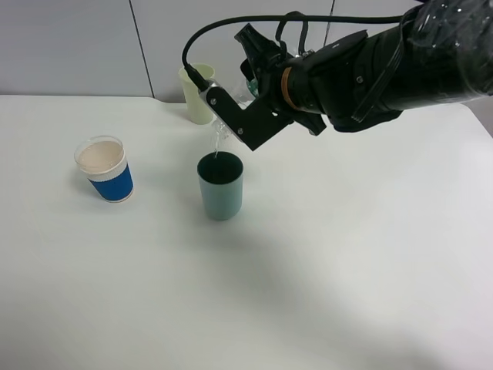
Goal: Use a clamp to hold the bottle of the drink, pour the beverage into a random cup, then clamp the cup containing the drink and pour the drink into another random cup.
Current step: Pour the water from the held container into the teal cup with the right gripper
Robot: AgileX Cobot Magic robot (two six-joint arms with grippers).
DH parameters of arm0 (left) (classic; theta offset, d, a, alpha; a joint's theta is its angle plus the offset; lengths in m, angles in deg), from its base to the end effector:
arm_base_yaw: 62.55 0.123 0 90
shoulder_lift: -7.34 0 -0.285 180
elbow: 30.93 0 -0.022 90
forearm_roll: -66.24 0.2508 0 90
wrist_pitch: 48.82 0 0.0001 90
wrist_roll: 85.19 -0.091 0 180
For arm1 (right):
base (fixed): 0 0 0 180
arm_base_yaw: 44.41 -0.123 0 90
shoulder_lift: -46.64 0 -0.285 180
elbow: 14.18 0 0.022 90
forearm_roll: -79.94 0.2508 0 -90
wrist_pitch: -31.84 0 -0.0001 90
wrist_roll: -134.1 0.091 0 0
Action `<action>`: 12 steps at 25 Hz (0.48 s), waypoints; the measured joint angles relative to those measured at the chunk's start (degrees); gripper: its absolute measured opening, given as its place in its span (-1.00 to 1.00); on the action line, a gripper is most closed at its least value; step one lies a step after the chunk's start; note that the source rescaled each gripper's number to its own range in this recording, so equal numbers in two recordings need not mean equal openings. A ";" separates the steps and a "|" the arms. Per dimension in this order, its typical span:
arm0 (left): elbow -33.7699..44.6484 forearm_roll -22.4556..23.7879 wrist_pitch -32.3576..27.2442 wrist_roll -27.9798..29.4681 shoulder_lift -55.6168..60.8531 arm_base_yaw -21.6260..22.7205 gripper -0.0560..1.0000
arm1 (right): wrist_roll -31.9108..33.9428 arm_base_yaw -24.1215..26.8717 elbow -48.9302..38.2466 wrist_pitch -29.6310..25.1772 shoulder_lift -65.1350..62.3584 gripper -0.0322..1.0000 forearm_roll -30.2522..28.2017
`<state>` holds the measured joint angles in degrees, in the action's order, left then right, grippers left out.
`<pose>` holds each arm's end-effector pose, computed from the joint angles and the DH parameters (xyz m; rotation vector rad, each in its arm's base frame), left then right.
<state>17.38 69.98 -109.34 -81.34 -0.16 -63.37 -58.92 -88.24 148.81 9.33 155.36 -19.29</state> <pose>-0.0060 0.0053 0.2790 -0.0568 2.0279 0.0265 0.2976 0.2379 0.2198 -2.1849 0.7016 -1.0874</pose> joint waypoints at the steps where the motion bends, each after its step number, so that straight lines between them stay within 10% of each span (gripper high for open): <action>1: 0.00 0.00 0.00 0.00 0.00 0.00 1.00 | -0.71 -0.26 0.00 -0.11 0.00 -0.94 0.00; 12: 0.00 0.00 0.00 0.00 0.00 0.00 1.00 | -7.46 -0.83 0.13 -1.37 0.00 -0.94 0.00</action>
<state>17.38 69.98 -109.34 -81.34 -0.16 -63.37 -66.38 -89.08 148.94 7.96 155.36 -19.29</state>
